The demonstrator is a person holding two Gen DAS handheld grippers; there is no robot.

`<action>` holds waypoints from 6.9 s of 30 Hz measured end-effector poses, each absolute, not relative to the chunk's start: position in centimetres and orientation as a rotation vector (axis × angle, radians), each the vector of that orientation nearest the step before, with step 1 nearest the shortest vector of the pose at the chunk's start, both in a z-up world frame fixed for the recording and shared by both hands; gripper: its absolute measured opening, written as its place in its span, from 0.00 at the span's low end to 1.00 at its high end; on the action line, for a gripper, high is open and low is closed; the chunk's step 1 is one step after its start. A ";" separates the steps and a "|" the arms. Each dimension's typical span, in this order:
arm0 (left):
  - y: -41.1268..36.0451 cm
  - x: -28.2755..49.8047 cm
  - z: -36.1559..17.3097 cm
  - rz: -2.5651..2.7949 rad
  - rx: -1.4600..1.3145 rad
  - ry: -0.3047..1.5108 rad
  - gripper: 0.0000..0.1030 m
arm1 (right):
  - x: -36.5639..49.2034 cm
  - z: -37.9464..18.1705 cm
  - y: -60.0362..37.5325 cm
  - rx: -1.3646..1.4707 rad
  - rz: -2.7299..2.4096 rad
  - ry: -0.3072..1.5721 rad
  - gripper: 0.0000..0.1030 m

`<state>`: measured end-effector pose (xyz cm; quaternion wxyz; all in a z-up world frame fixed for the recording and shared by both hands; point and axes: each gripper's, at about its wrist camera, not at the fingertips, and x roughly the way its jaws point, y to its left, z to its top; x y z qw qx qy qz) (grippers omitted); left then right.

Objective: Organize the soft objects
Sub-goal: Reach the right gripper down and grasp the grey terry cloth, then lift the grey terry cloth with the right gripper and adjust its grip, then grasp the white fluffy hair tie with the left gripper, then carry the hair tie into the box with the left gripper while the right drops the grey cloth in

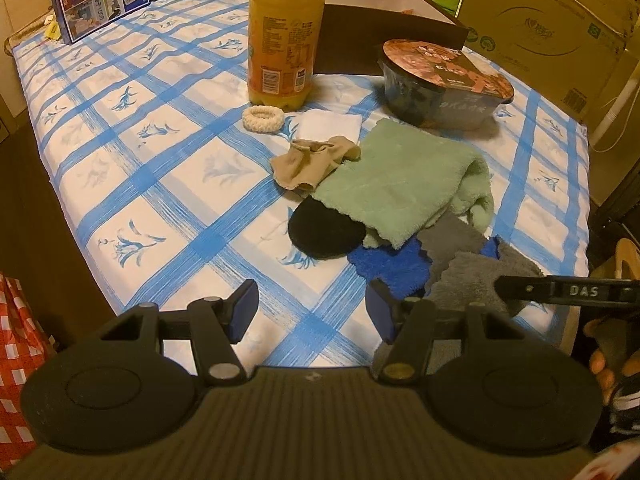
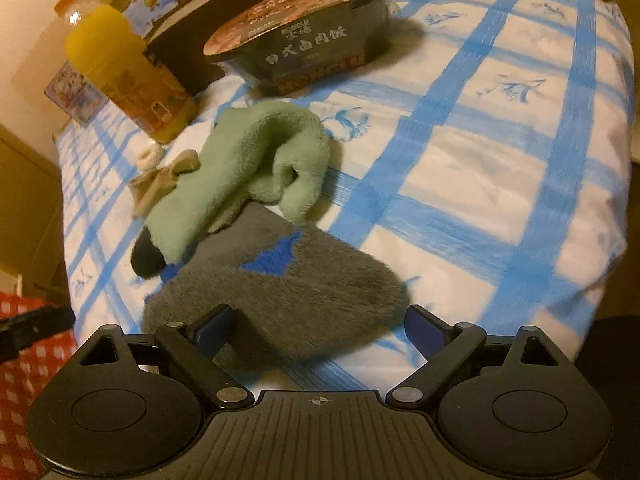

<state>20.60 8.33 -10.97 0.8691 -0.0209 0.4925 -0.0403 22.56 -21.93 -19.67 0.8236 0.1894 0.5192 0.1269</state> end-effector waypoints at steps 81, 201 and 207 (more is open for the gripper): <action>12.3 31.1 -14.8 -0.007 0.010 0.983 0.54 | 31.0 -19.2 -30.0 -0.094 0.243 0.935 0.36; 12.0 68.5 -8.7 -0.318 0.221 0.710 0.52 | 66.0 -8.9 -8.3 -0.128 0.527 0.544 0.78; 12.2 68.1 -8.9 -0.318 0.211 0.715 0.51 | 65.8 -8.8 -8.4 -0.144 0.518 0.555 0.79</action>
